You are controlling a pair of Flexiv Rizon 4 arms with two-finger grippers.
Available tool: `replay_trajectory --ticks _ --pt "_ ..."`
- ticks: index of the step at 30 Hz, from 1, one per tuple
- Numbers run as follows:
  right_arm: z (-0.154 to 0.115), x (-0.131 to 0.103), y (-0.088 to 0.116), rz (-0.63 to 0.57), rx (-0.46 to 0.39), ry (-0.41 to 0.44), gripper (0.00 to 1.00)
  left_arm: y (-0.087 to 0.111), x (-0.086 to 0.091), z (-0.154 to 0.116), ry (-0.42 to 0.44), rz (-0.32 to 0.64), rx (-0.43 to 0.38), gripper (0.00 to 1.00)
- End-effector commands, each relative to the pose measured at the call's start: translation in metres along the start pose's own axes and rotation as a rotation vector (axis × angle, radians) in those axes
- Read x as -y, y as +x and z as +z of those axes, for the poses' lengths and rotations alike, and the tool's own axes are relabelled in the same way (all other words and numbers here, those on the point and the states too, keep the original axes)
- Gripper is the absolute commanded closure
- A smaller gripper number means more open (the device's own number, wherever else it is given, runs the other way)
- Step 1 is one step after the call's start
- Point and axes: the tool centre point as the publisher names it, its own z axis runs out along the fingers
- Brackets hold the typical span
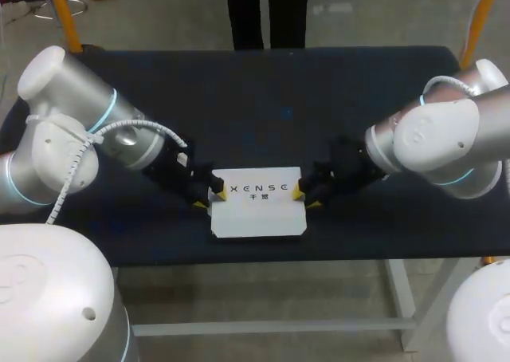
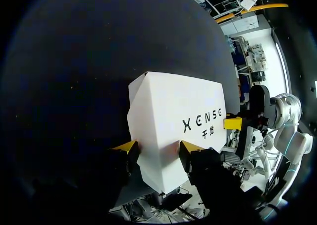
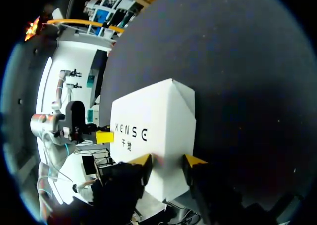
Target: Assemble the packaging by folding the flat box into shape, placing the metal phone stand inside, and closing the box properly
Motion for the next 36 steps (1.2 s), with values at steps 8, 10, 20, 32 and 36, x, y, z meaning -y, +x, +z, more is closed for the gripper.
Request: replay_trajectory --ticks 8,10,20,32,36 --pt "0.0018 -0.0011 -0.0015 -0.001 -0.007 0.005 0.55 -0.0001 0.0004 0.0022 -0.001 0.000 0.003 0.49" --pt "0.0018 -0.0011 -0.0015 -0.001 -0.007 0.005 0.56 -0.0001 0.0004 0.0022 -0.001 0.000 0.003 0.51" --pt "0.0007 -0.0019 -0.0014 0.000 -0.009 0.003 0.53 -0.0001 0.0006 0.0023 -0.006 0.003 -0.001 0.53" --pt "-0.0008 -0.0054 0.0007 0.010 -0.018 0.046 0.51 -0.0055 -0.0001 -0.0048 -0.086 0.043 -0.063 0.48" --pt "0.0000 -0.0056 0.0025 0.010 -0.019 0.062 0.51 -0.0046 0.0010 -0.0069 -0.102 0.036 -0.068 0.48"
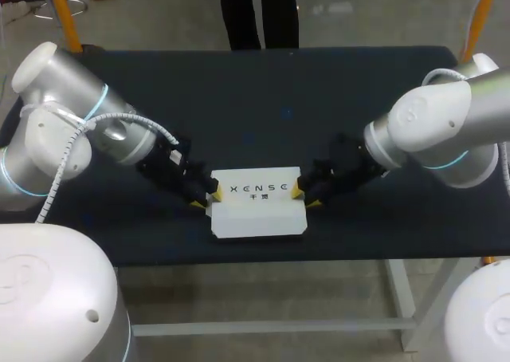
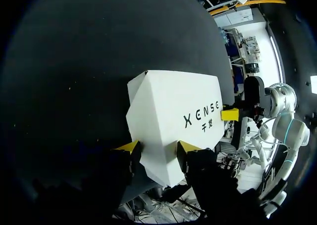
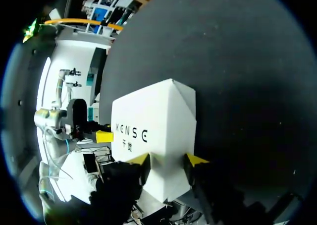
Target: Assemble the packaging by folding the flat box into shape, placing the metal phone stand inside, and closing the box properly
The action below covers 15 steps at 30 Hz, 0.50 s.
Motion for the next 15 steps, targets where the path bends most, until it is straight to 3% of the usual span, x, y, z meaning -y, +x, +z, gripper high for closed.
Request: replay_trajectory --ticks 1,15 --pt "0.0010 -0.0046 0.0005 -0.002 -0.011 0.024 0.51 0.0005 0.0043 -0.0013 -0.025 -0.005 -0.001 0.49" --pt "0.0047 -0.0022 0.0060 0.000 -0.002 0.064 0.53 0.0049 0.0108 -0.0021 -0.107 -0.048 -0.020 0.49"
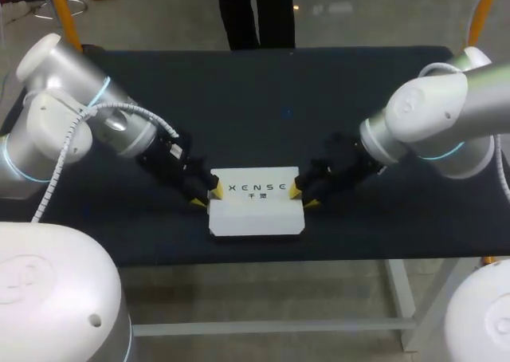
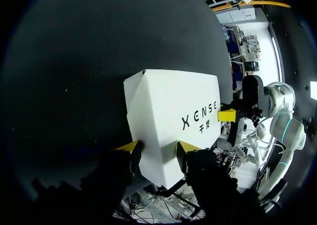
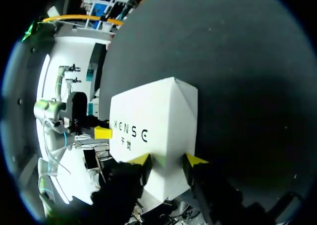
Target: Assemble the packaging by folding the flat box into shape, placing the metal phone stand inside, and closing the box properly
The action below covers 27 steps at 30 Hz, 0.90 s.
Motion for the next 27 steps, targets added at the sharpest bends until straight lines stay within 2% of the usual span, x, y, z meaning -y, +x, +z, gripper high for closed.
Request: replay_trajectory --ticks 1,27 --pt "0.0002 -0.0028 0.0032 0.007 -0.004 0.020 0.53 0.0014 0.0078 -0.0011 -0.042 -0.016 0.001 0.49" --pt "-0.0089 -0.0090 0.0084 0.085 -0.007 0.105 0.54 0.0090 0.0075 -0.0089 -0.150 -0.097 -0.020 0.51"
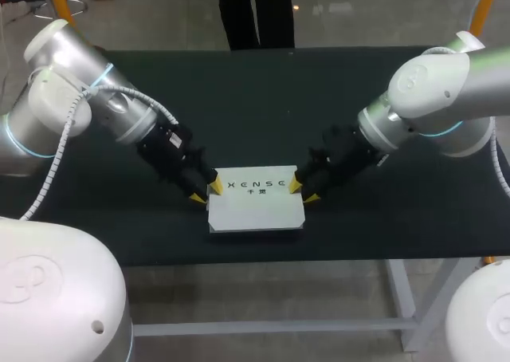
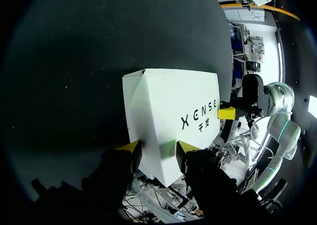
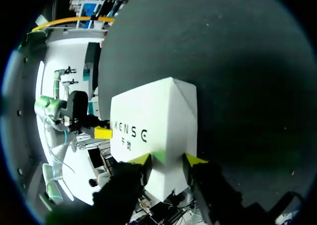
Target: Assemble the packaging by folding the flat box into shape, placing the metal phone stand inside, and closing the box properly
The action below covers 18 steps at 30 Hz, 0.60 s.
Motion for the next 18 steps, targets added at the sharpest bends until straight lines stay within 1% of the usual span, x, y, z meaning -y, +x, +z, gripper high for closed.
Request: replay_trajectory --ticks 1,18 --pt "-0.0007 -0.0040 0.0024 0.009 0.000 0.019 0.54 0.0045 0.0062 -0.0002 -0.037 -0.016 0.010 0.51" --pt "-0.0037 -0.0072 0.0102 0.060 0.016 0.074 0.55 0.0124 0.0068 -0.0019 -0.107 -0.078 0.021 0.52"
